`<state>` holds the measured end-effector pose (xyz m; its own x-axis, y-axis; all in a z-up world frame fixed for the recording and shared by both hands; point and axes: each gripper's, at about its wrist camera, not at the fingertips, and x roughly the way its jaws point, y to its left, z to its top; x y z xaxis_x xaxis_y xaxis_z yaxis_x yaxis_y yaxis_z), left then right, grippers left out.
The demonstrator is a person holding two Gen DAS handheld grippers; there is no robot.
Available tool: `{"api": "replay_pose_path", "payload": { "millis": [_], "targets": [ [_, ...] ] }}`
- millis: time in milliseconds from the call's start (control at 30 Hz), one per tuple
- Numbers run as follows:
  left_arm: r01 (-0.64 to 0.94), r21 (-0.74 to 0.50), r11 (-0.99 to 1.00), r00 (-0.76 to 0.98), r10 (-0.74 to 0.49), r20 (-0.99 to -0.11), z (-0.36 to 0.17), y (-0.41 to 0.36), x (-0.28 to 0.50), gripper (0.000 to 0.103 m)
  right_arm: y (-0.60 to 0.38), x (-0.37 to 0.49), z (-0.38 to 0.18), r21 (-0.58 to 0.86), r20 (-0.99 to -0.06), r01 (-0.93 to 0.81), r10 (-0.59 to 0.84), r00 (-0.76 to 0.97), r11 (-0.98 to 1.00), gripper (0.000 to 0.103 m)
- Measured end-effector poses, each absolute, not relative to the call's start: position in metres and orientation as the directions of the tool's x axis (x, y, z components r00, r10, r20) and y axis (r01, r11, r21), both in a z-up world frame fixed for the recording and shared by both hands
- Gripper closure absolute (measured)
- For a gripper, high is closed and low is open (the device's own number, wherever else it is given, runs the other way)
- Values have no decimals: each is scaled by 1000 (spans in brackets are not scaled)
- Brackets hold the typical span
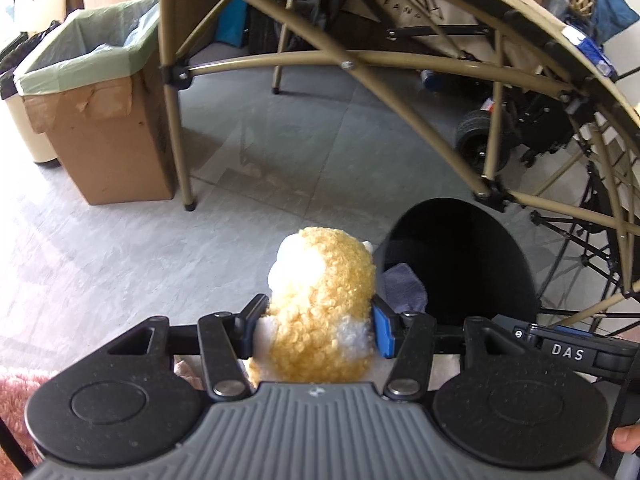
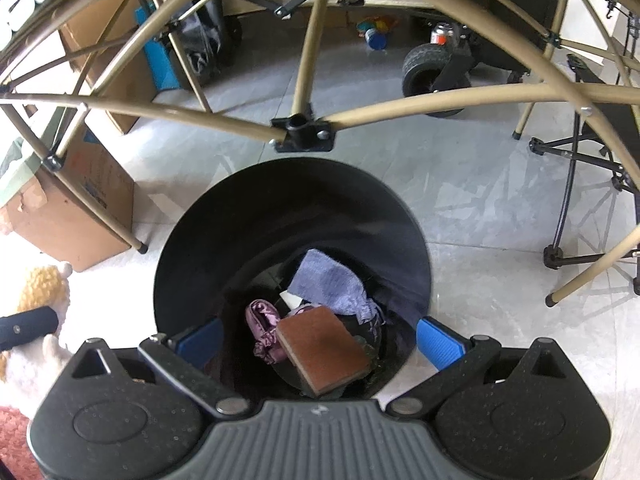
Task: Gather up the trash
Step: 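Withdraw the right gripper while moving the left gripper with the plush over the bin, then lower the left gripper into the bin and open it to drop the sheep plush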
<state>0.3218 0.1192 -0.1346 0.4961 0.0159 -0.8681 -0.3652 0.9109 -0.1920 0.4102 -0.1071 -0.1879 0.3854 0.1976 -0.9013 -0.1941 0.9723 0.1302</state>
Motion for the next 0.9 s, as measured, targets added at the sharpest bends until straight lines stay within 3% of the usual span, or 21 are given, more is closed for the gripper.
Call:
{"api": "replay_pose_path", "payload": {
  "millis": [900],
  "targets": [
    [-199, -102, 975, 540, 23, -841, -119, 22, 367, 49, -225, 395, -169, 197, -851, 5, 169, 498, 980, 0]
  ]
}}
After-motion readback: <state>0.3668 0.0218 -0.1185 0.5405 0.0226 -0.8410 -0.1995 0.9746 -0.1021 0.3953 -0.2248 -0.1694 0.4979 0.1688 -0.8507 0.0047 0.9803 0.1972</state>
